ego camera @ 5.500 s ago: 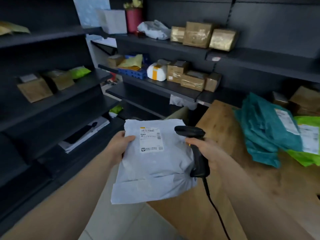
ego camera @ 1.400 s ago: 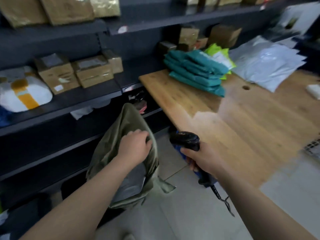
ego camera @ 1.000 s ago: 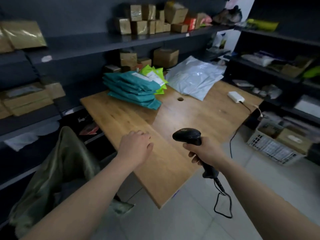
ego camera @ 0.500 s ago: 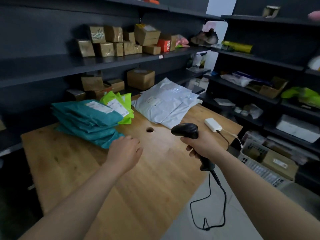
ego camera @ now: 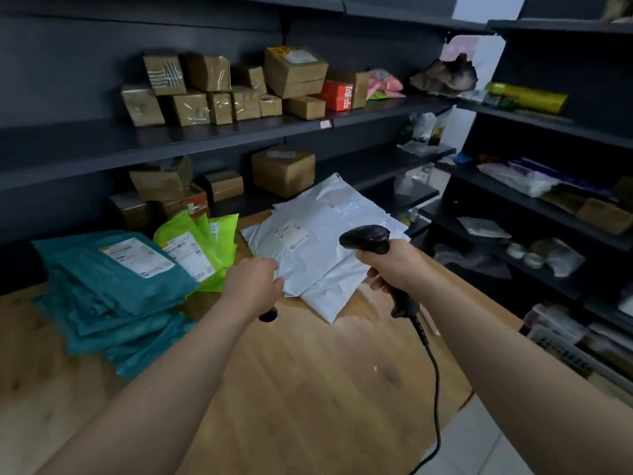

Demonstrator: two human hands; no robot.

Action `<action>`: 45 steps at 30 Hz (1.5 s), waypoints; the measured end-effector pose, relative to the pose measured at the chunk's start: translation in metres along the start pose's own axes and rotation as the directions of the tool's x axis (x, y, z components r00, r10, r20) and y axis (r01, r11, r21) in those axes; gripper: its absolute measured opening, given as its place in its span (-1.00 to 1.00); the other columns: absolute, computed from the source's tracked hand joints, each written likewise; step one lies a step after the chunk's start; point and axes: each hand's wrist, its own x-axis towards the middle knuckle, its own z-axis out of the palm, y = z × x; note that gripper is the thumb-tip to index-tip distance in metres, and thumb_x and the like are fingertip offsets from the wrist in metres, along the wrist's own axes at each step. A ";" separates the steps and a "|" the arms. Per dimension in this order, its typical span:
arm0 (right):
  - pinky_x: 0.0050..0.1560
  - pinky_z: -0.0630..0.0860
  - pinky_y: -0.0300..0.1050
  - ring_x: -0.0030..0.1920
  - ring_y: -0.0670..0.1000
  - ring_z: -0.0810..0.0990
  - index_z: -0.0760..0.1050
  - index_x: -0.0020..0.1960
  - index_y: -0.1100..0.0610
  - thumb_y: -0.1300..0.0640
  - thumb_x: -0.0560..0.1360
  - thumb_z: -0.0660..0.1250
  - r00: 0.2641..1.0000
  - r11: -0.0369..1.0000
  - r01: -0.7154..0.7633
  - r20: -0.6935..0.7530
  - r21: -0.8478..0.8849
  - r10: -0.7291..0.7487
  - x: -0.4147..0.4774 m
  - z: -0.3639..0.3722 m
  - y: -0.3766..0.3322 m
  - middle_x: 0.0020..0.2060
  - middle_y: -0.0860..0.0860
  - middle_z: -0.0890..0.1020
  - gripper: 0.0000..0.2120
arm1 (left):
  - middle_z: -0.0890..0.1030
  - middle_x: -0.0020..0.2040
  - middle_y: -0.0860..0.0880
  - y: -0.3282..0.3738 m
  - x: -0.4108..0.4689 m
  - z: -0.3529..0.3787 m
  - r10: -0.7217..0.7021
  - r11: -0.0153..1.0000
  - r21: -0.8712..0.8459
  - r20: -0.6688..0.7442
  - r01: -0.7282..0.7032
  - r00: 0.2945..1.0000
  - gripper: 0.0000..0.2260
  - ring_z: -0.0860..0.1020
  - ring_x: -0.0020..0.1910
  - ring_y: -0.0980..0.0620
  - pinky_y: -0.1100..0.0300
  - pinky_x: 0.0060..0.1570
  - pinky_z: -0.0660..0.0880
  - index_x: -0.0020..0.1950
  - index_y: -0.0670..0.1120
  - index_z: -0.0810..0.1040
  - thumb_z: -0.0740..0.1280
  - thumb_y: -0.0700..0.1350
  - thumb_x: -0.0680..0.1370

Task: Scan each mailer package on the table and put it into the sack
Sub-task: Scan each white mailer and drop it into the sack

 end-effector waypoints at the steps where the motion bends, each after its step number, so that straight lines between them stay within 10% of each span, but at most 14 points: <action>1: -0.36 0.52 -0.14 -0.45 -0.02 0.60 0.54 0.00 0.20 0.03 0.52 0.36 1.000 1.000 0.017 0.018 -0.007 -0.017 0.020 -0.005 0.001 -0.20 0.13 0.66 -0.78 | 0.59 0.05 -0.08 0.006 0.014 0.008 -0.027 1.000 0.012 0.004 0.027 1.000 -0.79 0.54 0.06 -0.14 0.08 -0.10 0.41 0.02 -0.05 0.54 0.21 0.04 0.56; 9: -0.22 0.55 0.01 -0.27 0.09 0.70 0.54 0.03 0.29 0.02 0.51 0.35 0.988 0.994 0.092 0.128 -0.061 -0.084 0.167 -0.014 0.011 -0.27 0.12 0.55 -0.68 | 0.59 0.08 -0.06 0.026 0.102 0.071 -0.250 0.968 0.027 0.047 0.249 0.967 -0.70 0.56 0.06 -0.11 0.10 -0.08 0.45 0.19 -0.05 0.53 0.22 0.08 0.56; 14: -0.37 0.30 -0.11 -0.38 0.02 0.42 0.43 -0.24 0.19 0.01 0.53 0.36 0.979 0.991 0.056 0.201 -0.124 -0.030 0.226 0.008 0.025 -0.40 0.04 0.43 -0.71 | 0.57 0.16 -0.14 0.012 0.132 0.117 -0.410 0.890 -0.135 0.185 0.436 0.893 -0.65 0.54 0.13 -0.14 0.10 0.00 0.48 0.25 -0.16 0.47 0.22 0.05 0.59; 18: -0.29 0.36 -0.12 -0.32 0.02 0.46 0.53 -0.07 0.23 0.02 0.52 0.38 0.956 0.996 0.020 0.293 -0.087 0.006 0.255 0.027 0.038 -0.35 0.03 0.47 -0.75 | 0.50 0.26 -0.23 0.004 0.153 0.150 -0.493 0.692 -0.416 0.325 0.590 0.807 -0.58 0.49 0.21 -0.20 0.02 0.17 0.45 0.32 -0.27 0.36 0.29 -0.02 0.58; 23: -0.29 0.38 -0.17 -0.29 0.00 0.48 0.58 -0.02 0.25 0.01 0.51 0.41 0.936 0.998 0.006 0.351 -0.055 0.014 0.271 0.037 0.051 -0.30 0.04 0.51 -0.72 | 0.56 0.06 -0.24 0.007 0.177 0.164 -0.607 0.308 -0.665 0.413 0.680 0.679 -0.57 0.57 -0.06 -0.16 0.12 -0.17 0.48 0.24 -0.28 0.40 0.35 0.02 0.55; 27: -0.29 0.38 -0.18 -0.32 0.01 0.49 0.55 -0.16 0.21 0.02 0.51 0.42 0.931 0.999 -0.049 0.362 -0.010 0.050 0.264 0.026 0.053 -0.32 0.06 0.52 -0.75 | 0.47 -0.26 -0.18 0.012 0.187 0.160 -0.602 0.063 -0.742 0.505 0.667 0.618 -0.72 0.43 -0.36 -0.05 0.11 -0.26 0.35 -0.14 -0.23 0.43 0.35 -0.02 0.56; 32: -0.13 0.53 -0.08 -0.20 0.07 0.63 0.62 -0.08 0.22 -0.05 0.47 0.45 0.920 0.996 -0.059 0.383 -0.069 0.081 0.239 -0.009 0.065 -0.22 0.10 0.65 -0.69 | 0.57 0.13 -0.16 0.018 0.171 0.165 -0.587 0.047 -0.757 0.507 0.652 0.631 -0.67 0.55 0.12 -0.16 0.16 -0.05 0.40 0.23 -0.27 0.49 0.33 -0.06 0.58; 38: -0.26 0.44 -0.22 -0.22 -0.04 0.57 0.59 -0.09 0.10 -0.09 0.46 0.45 0.913 0.973 -0.087 0.375 -0.212 0.164 0.205 -0.043 0.082 -0.22 0.00 0.61 -0.75 | 0.63 0.04 -0.15 0.027 0.150 0.171 -0.661 -0.258 -0.828 0.527 0.497 0.534 -0.66 0.60 -0.13 -0.08 0.11 -0.10 0.55 0.11 -0.20 0.55 0.48 -0.03 0.46; 45: -0.25 0.40 -0.20 -0.25 -0.03 0.53 0.56 -0.06 0.12 -0.05 0.51 0.41 0.926 0.981 -0.057 0.356 -0.184 0.121 0.173 -0.045 0.084 -0.27 0.01 0.55 -0.77 | 0.64 0.13 -0.18 0.040 0.094 0.151 -0.540 -0.235 -0.893 0.449 0.385 0.712 -0.65 0.63 0.05 -0.17 -0.11 0.16 0.53 0.20 -0.22 0.55 0.46 -0.35 0.43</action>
